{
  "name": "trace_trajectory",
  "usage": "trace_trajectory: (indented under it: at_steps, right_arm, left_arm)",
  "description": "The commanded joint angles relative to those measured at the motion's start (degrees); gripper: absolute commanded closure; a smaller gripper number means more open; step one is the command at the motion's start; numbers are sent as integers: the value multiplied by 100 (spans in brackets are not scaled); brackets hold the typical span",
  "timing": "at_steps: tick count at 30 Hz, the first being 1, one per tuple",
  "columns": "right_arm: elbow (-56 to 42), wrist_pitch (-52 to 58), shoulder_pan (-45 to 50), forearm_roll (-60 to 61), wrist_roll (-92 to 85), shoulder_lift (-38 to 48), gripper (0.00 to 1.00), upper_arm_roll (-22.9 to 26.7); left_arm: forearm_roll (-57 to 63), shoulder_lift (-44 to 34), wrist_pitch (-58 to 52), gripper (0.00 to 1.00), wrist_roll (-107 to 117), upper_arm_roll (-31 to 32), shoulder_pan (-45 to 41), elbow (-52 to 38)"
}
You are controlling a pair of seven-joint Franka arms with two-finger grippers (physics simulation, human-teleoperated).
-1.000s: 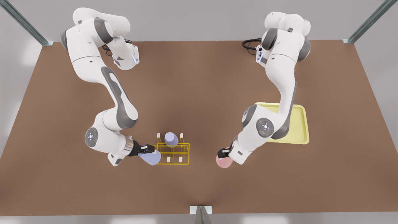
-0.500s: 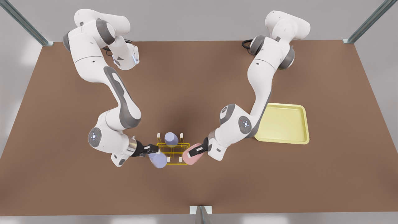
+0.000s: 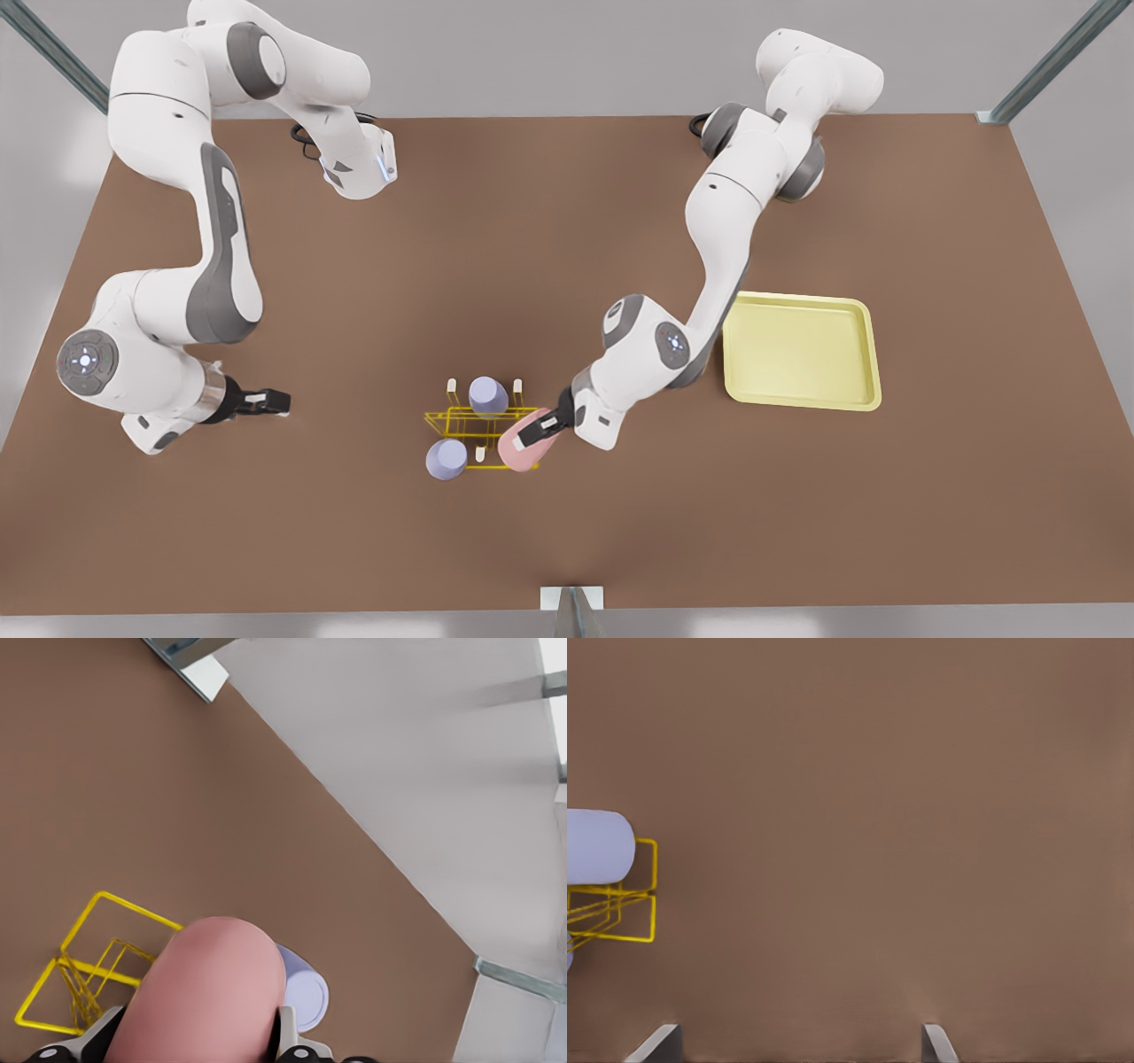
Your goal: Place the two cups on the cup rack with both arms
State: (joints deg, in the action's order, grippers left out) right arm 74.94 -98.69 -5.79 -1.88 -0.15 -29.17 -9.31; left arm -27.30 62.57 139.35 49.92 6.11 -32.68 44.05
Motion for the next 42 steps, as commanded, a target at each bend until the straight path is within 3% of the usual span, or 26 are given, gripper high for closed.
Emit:
trace_trajectory:
  at_steps: [1,4,9,11,12,20,22,23,25,26,27,28,29,30,31,32,42]
  right_arm:
    - [135,720,8,-67,-187,95,0,44]
    - [249,685,8,30,-178,113,0,44]
    - [557,1300,78,-814,-679,1097,0,246]
    - [478,1476,78,-735,-758,1238,0,246]
    - [425,1476,78,-656,-758,1238,0,246]
    - [434,1484,52,-401,-873,1247,0,254]
    - [434,1476,52,-295,-899,1264,0,325]
    - [434,1484,61,-278,-908,1360,0,342]
    - [434,1765,78,39,-855,1712,0,518]
    - [443,2090,131,47,-846,1941,0,597]
    - [434,2328,157,47,-846,2020,0,659]
    - [443,2407,157,4,-811,2091,0,668]
    - [460,2416,166,-40,-636,2143,0,711]
    - [487,2416,166,-102,-618,2187,0,720]
    - [504,2460,175,-93,-600,2257,0,720]
    - [557,2478,175,-93,-592,2328,0,729]
    - [601,2530,175,-93,-372,2381,0,720]
  left_arm:
    - [-4,-8,145,16,299,-4,-19,-2]
    - [5,45,145,16,273,-4,-45,7]
    - [5,168,172,15,273,-180,-177,-2]
    - [5,168,207,2,220,-180,-177,-2]
    - [5,168,216,0,220,-180,-177,-2]
    - [5,106,216,0,879,-206,-151,-134]
    - [5,-332,-923,0,792,-714,121,-125]
    - [49,-762,-2380,0,634,-1346,271,-125]
    - [111,-1379,-5707,0,-2643,-3263,236,-99]
    - [365,-1502,-6472,0,-3637,-3757,218,-99]
    - [848,-1678,-6912,0,-4332,-3827,236,-90]
    - [1288,-2020,-6992,0,-4421,-3722,218,41]
    - [1630,-2757,-6501,0,-4464,-2733,594,1103]
    - [3012,-3485,-5835,0,-4438,-997,1462,2172]
    - [3697,-4303,-4920,0,-4421,320,2510,3492]
    - [3503,-5043,-4303,0,-4421,427,2723,4559]
    - [3064,-5035,-5031,0,-3937,427,2644,4401]
